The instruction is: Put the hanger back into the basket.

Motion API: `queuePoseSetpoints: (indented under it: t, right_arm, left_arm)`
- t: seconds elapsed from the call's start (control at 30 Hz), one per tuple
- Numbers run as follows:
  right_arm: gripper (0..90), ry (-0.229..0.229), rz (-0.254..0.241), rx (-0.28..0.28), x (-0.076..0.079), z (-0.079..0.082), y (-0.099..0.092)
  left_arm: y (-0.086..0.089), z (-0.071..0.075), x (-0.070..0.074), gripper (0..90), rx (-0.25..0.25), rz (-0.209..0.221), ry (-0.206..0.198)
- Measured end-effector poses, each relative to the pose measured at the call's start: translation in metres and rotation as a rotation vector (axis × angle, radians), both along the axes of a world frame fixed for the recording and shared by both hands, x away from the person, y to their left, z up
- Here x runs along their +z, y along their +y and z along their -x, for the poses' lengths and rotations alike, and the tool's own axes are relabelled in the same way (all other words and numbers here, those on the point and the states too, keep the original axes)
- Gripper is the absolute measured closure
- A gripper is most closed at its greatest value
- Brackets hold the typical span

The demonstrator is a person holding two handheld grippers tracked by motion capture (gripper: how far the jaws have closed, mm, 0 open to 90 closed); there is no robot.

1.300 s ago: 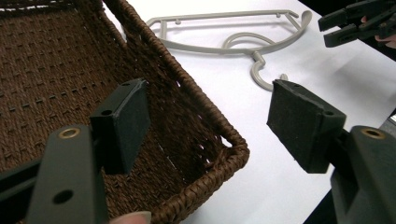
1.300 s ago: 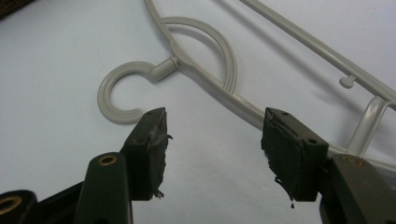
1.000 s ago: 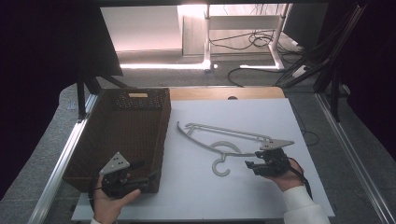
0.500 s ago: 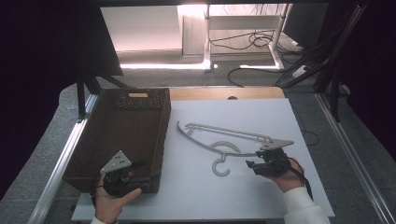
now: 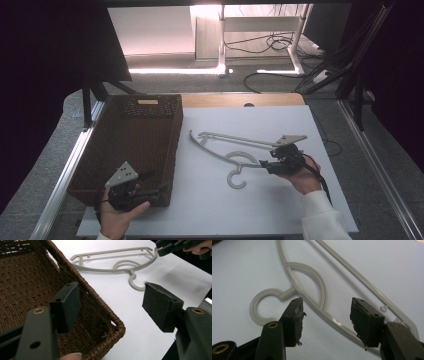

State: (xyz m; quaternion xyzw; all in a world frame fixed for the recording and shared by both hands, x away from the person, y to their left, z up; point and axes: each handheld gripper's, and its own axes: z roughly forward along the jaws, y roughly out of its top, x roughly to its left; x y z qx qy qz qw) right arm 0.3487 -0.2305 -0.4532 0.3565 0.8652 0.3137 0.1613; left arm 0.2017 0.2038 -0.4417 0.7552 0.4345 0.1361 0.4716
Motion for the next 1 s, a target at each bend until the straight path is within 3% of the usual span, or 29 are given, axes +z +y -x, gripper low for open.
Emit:
queuePoseSetpoints:
  t: [0.17, 0.47, 0.53, 0.7, 1.0]
  right_arm:
    - [46.1, -0.006, 0.027, 0.014, -0.003, -0.012, 0.011]
    - [50.9, -0.013, 0.147, 0.085, -0.013, -0.036, 0.042]
    - [51.5, -0.013, 0.153, 0.090, -0.014, -0.038, 0.044]
    - [55.0, 0.012, 0.222, 0.119, -0.026, -0.052, 0.057]
    - [61.4, 0.055, 0.256, 0.137, -0.037, -0.065, 0.061]
  left_arm:
    - [0.000, 0.000, -0.002, 30.0, 0.004, -0.005, 0.005]
    - [-0.003, -0.003, -0.003, 29.6, 0.002, -0.008, 0.010]
    - [-0.003, -0.004, -0.003, 29.6, 0.000, -0.002, 0.013]
    - [-0.006, -0.006, -0.004, 29.2, -0.006, -0.008, 0.012]
    - [-0.008, -0.004, -0.008, 28.3, 0.006, -0.023, 0.022]
